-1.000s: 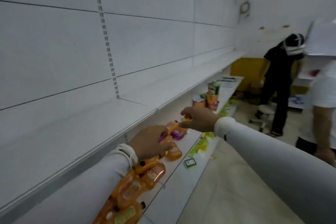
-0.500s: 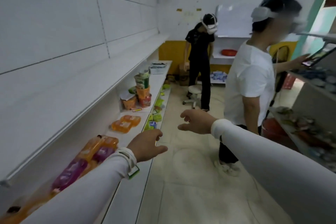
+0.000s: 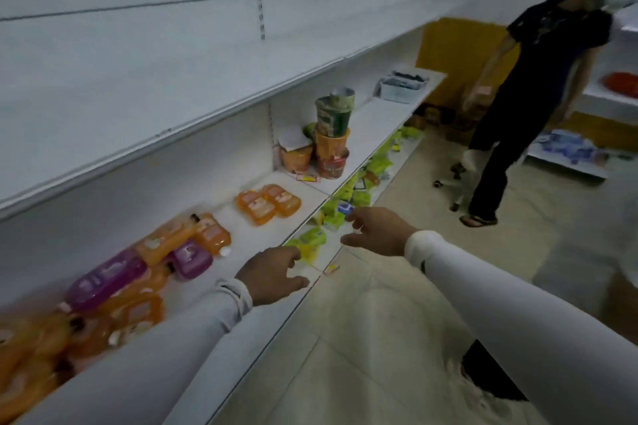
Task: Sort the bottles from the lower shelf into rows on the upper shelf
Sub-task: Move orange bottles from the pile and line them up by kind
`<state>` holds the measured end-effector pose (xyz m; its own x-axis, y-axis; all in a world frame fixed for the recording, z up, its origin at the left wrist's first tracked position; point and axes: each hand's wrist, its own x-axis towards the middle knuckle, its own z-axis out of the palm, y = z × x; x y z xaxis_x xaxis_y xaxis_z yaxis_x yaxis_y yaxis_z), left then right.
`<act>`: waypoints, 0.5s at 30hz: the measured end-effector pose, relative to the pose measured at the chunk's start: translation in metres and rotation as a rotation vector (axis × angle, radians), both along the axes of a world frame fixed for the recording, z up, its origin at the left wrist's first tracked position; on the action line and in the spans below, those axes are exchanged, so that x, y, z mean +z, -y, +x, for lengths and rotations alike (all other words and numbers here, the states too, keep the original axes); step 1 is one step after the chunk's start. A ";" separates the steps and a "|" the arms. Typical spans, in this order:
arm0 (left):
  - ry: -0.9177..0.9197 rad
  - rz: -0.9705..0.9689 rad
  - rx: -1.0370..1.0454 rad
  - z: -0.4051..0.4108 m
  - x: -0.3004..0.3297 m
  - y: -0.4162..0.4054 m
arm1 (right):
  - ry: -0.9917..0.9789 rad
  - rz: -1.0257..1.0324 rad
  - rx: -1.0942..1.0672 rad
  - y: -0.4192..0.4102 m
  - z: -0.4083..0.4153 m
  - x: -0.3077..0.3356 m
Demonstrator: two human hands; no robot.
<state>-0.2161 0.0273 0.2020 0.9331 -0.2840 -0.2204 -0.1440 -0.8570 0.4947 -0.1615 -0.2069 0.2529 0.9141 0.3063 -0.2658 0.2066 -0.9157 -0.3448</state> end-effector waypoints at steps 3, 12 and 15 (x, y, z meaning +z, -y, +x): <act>-0.025 -0.006 0.169 0.014 0.003 -0.012 | -0.025 0.012 0.147 -0.015 0.059 0.001; -0.072 -0.046 0.623 0.023 -0.022 -0.077 | -0.114 0.051 0.513 -0.135 0.145 -0.032; -0.119 -0.106 0.752 0.019 -0.045 -0.098 | -0.165 0.059 0.586 -0.176 0.156 -0.053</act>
<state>-0.1972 0.1252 0.1575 0.8552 0.3923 -0.3387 0.5183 -0.6505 0.5552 -0.0050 -0.0307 0.2004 0.5377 0.7639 -0.3568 0.6097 -0.6446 -0.4612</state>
